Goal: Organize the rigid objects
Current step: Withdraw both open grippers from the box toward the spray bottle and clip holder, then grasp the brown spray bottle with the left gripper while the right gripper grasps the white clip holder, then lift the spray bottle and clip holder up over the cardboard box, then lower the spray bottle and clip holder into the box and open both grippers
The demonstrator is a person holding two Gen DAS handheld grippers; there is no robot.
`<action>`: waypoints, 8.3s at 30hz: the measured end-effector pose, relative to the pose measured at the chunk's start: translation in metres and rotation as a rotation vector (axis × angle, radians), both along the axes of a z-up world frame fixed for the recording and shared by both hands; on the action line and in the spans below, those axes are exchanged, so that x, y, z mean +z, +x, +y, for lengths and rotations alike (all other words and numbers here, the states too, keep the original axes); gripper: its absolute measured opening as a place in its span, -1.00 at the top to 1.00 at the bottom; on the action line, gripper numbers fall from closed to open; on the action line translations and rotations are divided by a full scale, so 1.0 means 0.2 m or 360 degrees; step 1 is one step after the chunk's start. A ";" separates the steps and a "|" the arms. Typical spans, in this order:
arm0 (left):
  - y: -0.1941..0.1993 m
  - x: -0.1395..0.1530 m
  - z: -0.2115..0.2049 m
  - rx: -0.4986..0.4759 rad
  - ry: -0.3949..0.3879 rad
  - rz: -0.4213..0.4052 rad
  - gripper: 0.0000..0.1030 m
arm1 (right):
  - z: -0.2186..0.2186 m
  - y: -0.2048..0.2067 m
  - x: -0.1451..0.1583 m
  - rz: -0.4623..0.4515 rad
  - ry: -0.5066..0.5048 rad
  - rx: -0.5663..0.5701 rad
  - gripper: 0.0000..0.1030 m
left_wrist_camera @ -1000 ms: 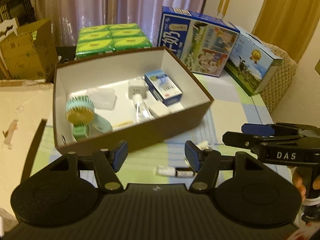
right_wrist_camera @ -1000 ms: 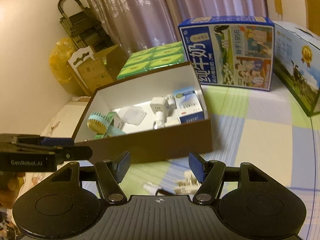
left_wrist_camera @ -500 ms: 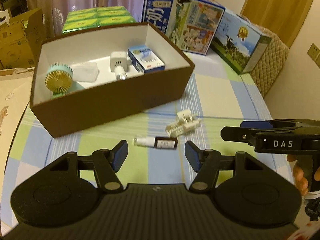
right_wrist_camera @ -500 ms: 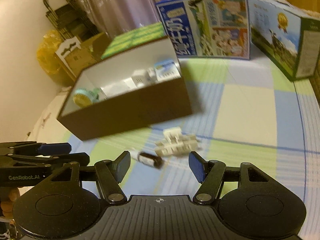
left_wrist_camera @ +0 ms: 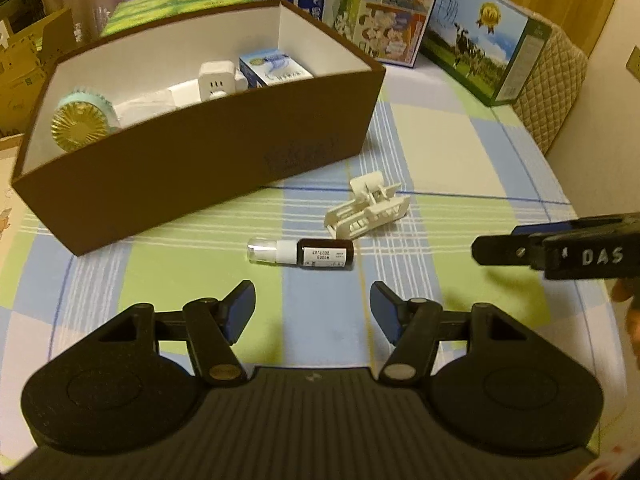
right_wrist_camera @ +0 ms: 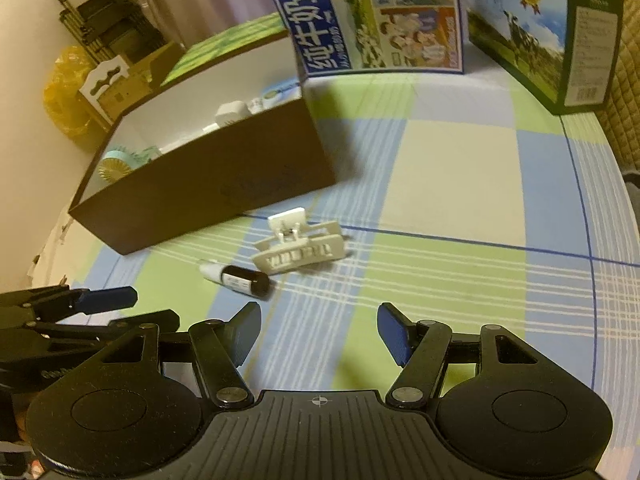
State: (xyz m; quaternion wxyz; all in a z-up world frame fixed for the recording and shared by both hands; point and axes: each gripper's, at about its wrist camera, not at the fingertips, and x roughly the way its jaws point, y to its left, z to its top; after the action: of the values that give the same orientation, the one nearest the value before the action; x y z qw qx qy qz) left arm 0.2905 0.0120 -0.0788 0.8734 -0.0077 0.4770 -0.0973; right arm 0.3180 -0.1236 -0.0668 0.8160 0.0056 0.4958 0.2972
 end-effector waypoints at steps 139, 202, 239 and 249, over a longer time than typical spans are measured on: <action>0.34 -0.32 0.11 0.0094 0.0004 0.0172 0.63 | 0.36 0.14 -0.34 -0.0388 -0.0248 0.0522 0.41; 0.49 0.47 0.34 0.0199 0.0019 -0.0334 0.63 | 0.77 0.34 0.35 -0.0585 0.0228 0.0595 0.43; 1.05 0.01 0.46 0.0228 0.0071 0.0025 0.38 | 1.02 0.73 0.02 -0.0368 0.0075 0.0548 0.43; 1.05 0.02 0.50 0.0245 0.0062 0.0033 0.28 | 1.03 0.73 -0.01 -0.0322 0.0064 0.0555 0.43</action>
State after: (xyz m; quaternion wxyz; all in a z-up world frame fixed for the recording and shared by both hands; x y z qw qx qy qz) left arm 0.5000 0.1122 -0.0756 0.8733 -0.0285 0.4859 -0.0204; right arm 0.4637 0.0823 -0.0689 0.7975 -0.0940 0.3988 0.4428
